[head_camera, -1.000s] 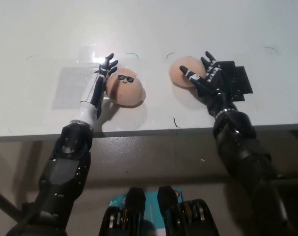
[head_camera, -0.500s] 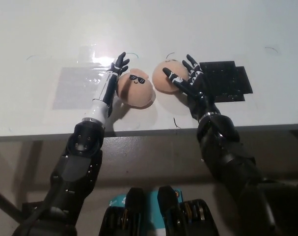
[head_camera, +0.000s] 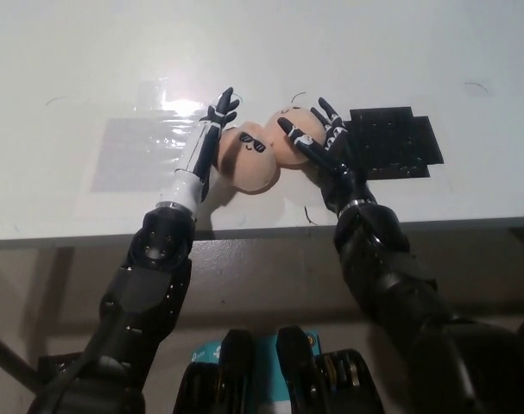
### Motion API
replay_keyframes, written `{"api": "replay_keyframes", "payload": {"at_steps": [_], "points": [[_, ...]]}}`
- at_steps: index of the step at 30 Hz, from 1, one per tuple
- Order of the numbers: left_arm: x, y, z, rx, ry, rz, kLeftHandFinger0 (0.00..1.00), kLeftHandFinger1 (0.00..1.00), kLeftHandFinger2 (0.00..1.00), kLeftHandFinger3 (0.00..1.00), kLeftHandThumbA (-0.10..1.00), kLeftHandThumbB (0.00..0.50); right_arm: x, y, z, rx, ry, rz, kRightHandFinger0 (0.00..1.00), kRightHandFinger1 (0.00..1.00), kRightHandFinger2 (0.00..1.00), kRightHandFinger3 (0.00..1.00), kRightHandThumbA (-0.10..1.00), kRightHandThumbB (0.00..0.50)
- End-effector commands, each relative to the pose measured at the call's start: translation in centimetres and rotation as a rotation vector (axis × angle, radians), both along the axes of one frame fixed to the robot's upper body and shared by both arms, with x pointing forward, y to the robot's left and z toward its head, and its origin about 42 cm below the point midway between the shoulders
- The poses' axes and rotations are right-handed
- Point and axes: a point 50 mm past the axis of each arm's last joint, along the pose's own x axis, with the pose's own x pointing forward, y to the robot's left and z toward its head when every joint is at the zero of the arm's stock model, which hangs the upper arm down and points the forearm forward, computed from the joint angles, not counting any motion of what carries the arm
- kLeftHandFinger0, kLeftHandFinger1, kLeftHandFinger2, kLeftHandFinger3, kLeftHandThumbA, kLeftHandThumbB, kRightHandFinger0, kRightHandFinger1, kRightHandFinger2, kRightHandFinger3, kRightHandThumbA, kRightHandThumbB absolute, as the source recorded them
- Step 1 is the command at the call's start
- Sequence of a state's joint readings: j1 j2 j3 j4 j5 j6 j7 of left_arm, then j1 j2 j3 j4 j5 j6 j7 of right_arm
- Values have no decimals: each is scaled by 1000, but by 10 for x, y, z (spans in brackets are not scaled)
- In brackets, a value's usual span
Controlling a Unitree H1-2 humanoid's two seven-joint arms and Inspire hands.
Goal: Use both hands to push two dumpling toys together to the middle
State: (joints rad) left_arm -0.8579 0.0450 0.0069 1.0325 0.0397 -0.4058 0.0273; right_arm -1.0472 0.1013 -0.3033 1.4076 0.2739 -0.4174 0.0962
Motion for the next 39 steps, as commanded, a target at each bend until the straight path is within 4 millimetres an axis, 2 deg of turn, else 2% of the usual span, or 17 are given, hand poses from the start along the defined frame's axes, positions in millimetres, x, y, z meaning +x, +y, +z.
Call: {"api": "replay_keyframes", "payload": {"at_steps": [1, 5, 6, 10, 11, 13, 14, 16, 21, 24, 25, 27, 30, 31, 33, 37, 39], "points": [[11, -16, 28, -10, -63, -21, 1000, 1000, 1000, 1000, 1000, 385, 4, 23, 23, 36, -58, 53, 1000, 1000, 1000, 1000, 1000, 147], [14, -11, 35, 7, -81, -8, 1000, 1000, 1000, 1000, 1000, 352, 8, 16, 28, 18, -77, 41, 1000, 1000, 1000, 1000, 1000, 159], [15, -7, 34, 14, -84, -3, 1000, 1000, 1000, 1000, 1000, 363, 9, 11, 29, -9, -98, 28, 1000, 1000, 1000, 1000, 1000, 136], [16, 7, 36, 22, -81, -1, 1000, 1000, 1000, 1000, 1000, 394, 15, -6, 36, -62, -136, -10, 1000, 1000, 1000, 1000, 1000, 140], [18, 16, 40, 30, -83, -9, 1000, 1000, 1000, 1000, 1000, 422, 19, -13, 43, -83, -160, -22, 1000, 1000, 1000, 1000, 1000, 164], [20, 40, 50, 69, -81, -38, 1000, 1000, 1000, 1000, 1000, 409, 25, -34, 55, -144, -223, -39, 1000, 1000, 1000, 1000, 1000, 206], [19, 44, 54, 75, -84, -41, 1000, 1000, 1000, 1000, 1000, 398, 26, -38, 58, -150, -238, -42, 1000, 1000, 1000, 1000, 1000, 210], [20, 60, 58, 98, -63, -56, 1000, 1000, 1000, 1000, 1000, 431, 29, -52, 65, -177, -268, -63, 1000, 1000, 1000, 1000, 1000, 227], [15, 95, 81, 59, -137, -77, 1000, 1000, 1000, 1000, 1000, 454, 34, -88, 96, -213, -393, -124, 1000, 1000, 1000, 1000, 1000, 226], [11, 108, 92, 21, -166, -80, 1000, 1000, 1000, 1000, 1000, 488, 31, -102, 108, -240, -463, -140, 1000, 1000, 1000, 1000, 1000, 273], [8, 115, 97, 25, -186, -74, 1000, 1000, 1000, 1000, 1000, 479, 29, -108, 114, -239, -495, -152, 1000, 1000, 1000, 1000, 1000, 277], [-1, 124, 104, -6, -216, -92, 1000, 1000, 1000, 1000, 1000, 427, 21, -119, 121, -237, -560, -158, 1000, 1000, 1000, 1000, 1000, 289], [-13, 126, 109, -27, -243, -97, 1000, 1000, 1000, 1000, 1000, 422, 6, -134, 124, -246, -608, -182, 1000, 1000, 1000, 1000, 1000, 301], [-19, 127, 110, -19, -259, -104, 1000, 1000, 1000, 1000, 1000, 446, -3, -140, 125, -245, -627, -185, 1000, 1000, 1000, 1000, 1000, 281], [-38, 125, 114, -21, -304, -133, 1000, 1000, 1000, 1000, 1000, 455, -27, -150, 130, -264, -692, -196, 1000, 1000, 1000, 1000, 1000, 249], [-66, 116, 115, -2, -337, -197, 1000, 1000, 1000, 1000, 1000, 445, -71, -165, 129, -291, -756, -218, 1000, 1000, 1000, 1000, 1000, 274], [-88, 112, 114, -3, -383, -224, 1000, 1000, 1000, 1000, 1000, 451, -104, -172, 126, -316, -795, -228, 1000, 1000, 1000, 1000, 1000, 249]]}}
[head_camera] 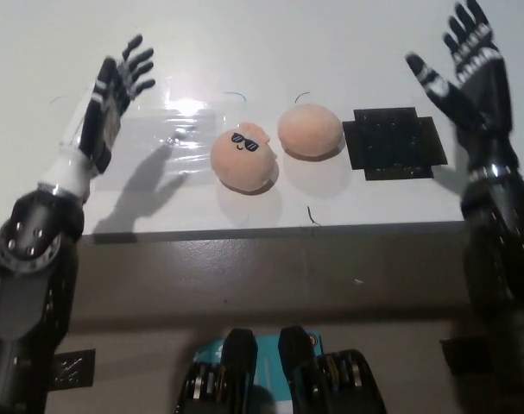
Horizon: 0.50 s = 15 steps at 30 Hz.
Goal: Use both hands to push two dumpling toys together to the middle
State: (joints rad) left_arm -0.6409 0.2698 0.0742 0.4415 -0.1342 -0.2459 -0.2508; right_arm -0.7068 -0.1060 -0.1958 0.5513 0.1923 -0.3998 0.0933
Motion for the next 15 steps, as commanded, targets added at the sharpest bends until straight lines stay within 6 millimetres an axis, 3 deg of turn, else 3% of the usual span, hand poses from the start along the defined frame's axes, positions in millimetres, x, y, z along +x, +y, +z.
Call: {"api": "replay_keyframes", "payload": {"at_steps": [1, 3, 4, 6, 7, 9, 15], "points": [[-52, -7, 48, -14, -177, -146, 1000, 1000, 1000, 1000, 1000, 470, -79, -23, 49, -93, -223, 2, 1000, 1000, 1000, 1000, 1000, 250], [-67, -10, 48, -25, -192, -161, 1000, 1000, 1000, 1000, 1000, 474, -99, -28, 45, -119, -244, 11, 1000, 1000, 1000, 1000, 1000, 274], [-88, -11, 47, -84, -194, -188, 1000, 1000, 1000, 1000, 1000, 500, -118, -33, 39, -110, -241, 41, 1000, 1000, 1000, 1000, 1000, 347], [-108, -9, 48, -138, -198, -234, 1000, 1000, 1000, 1000, 1000, 489, -137, -36, 34, -96, -243, 59, 1000, 1000, 1000, 1000, 1000, 369], [-117, -8, 48, -152, -205, -247, 1000, 1000, 1000, 1000, 1000, 486, -144, -38, 31, -95, -247, 66, 1000, 1000, 1000, 1000, 1000, 371], [-140, -2, 46, -171, -220, -268, 1000, 1000, 1000, 1000, 1000, 477, -161, -42, 25, -105, -269, 83, 1000, 1000, 1000, 1000, 1000, 328], [-196, 22, 35, -154, -237, -202, 1000, 1000, 1000, 1000, 1000, 489, -196, -49, 11, -120, -259, 100, 1000, 1000, 1000, 1000, 1000, 321]]}}
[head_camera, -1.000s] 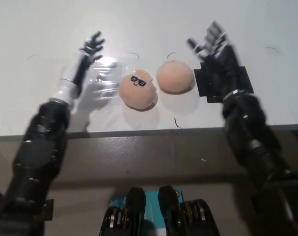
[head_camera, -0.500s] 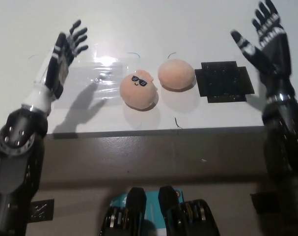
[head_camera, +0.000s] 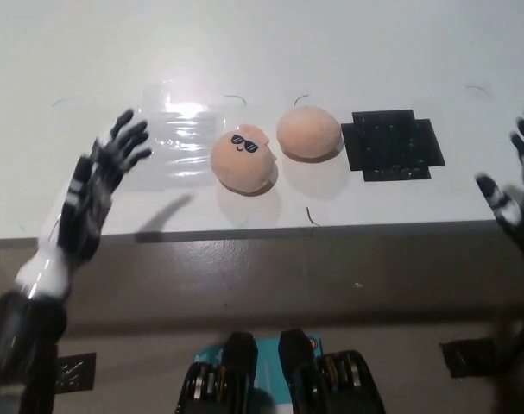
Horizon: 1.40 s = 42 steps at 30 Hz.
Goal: Use both hands to push two dumpling toys together to the middle
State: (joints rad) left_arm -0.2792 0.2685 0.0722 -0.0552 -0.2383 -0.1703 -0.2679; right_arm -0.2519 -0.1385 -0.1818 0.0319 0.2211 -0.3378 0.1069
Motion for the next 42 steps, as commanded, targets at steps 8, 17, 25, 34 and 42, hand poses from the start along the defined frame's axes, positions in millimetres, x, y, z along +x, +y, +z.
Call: {"api": "replay_keyframes", "payload": {"at_steps": [8, 17, 25, 34, 42], "points": [[-127, 40, 24, -19, -148, -33, 1000, 1000, 1000, 1000, 1000, 451, -85, 2, 33, -95, -122, 210, 1000, 1000, 1000, 1000, 1000, 319], [-124, 61, -44, 32, 74, 24, 1000, 1000, 1000, 1000, 1000, 434, -82, 15, -43, -20, 112, 244, 1000, 1000, 1000, 1000, 1000, 308], [-97, 77, -115, 92, 241, 102, 1000, 1000, 1000, 1000, 1000, 386, -66, 18, -103, 20, 309, 209, 1000, 1000, 1000, 1000, 1000, 274], [-78, 82, -145, 99, 328, 114, 1000, 1000, 1000, 1000, 1000, 330, -55, 9, -140, 51, 421, 168, 1000, 1000, 1000, 1000, 1000, 231], [-70, 88, -157, 79, 368, 122, 1000, 1000, 1000, 1000, 1000, 308, -52, 3, -152, 67, 456, 147, 1000, 1000, 1000, 1000, 1000, 247]]}}
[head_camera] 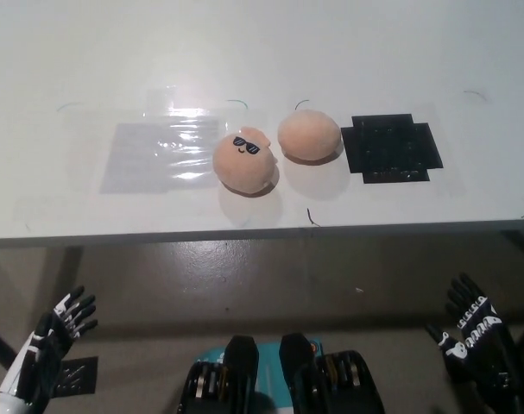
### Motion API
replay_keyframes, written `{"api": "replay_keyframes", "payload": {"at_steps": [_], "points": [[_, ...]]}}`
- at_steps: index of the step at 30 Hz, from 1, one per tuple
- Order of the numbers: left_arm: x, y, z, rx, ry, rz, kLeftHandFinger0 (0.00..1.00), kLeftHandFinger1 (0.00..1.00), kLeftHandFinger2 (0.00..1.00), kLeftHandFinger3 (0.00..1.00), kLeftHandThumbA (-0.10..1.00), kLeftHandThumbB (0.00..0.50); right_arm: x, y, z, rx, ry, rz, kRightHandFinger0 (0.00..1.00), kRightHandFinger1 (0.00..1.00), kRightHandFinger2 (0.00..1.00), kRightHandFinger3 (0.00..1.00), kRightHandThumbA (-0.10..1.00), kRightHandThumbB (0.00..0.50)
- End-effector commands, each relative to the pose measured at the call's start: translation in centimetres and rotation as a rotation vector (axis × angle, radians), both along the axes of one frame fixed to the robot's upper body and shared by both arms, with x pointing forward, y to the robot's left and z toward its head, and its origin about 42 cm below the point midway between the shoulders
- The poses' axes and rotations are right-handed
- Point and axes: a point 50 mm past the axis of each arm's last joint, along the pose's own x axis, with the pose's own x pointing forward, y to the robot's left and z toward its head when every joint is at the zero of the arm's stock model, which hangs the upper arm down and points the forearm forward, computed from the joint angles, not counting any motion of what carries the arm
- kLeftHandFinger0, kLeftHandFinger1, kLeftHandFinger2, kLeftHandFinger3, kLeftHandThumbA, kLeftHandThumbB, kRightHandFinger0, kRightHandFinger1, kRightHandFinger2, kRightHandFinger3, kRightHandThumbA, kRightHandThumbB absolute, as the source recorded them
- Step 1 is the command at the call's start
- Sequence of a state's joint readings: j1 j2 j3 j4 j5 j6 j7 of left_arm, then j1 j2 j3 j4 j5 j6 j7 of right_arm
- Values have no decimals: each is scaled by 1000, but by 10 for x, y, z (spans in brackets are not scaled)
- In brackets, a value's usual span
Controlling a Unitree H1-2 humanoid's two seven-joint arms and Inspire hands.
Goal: Use both hands to push two dumpling toys together to the middle
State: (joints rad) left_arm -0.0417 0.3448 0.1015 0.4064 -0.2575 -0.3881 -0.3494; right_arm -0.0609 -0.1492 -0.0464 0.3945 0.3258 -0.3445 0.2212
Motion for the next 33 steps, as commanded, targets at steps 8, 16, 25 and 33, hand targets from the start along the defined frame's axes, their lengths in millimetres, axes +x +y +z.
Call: {"api": "replay_keyframes", "payload": {"at_steps": [8, 16, 25, 33], "points": [[0, 5, 6, 2, -57, -14, 1000, 1000, 1000, 1000, 1000, 264, 9, -4, 5, 7, -62, 18, 1000, 1000, 1000, 1000, 1000, 259], [-9, 6, 4, -15, -37, 2, 1000, 1000, 1000, 1000, 1000, 231, 11, -2, 4, -19, -68, 30, 1000, 1000, 1000, 1000, 1000, 272], [-9, 6, 4, -14, -42, 2, 1000, 1000, 1000, 1000, 1000, 216, 11, 0, 5, -44, -89, 45, 1000, 1000, 1000, 1000, 1000, 246], [-16, 6, 0, -15, -28, 15, 1000, 1000, 1000, 1000, 1000, 246, 11, 1, 3, -37, -74, 52, 1000, 1000, 1000, 1000, 1000, 234]]}}
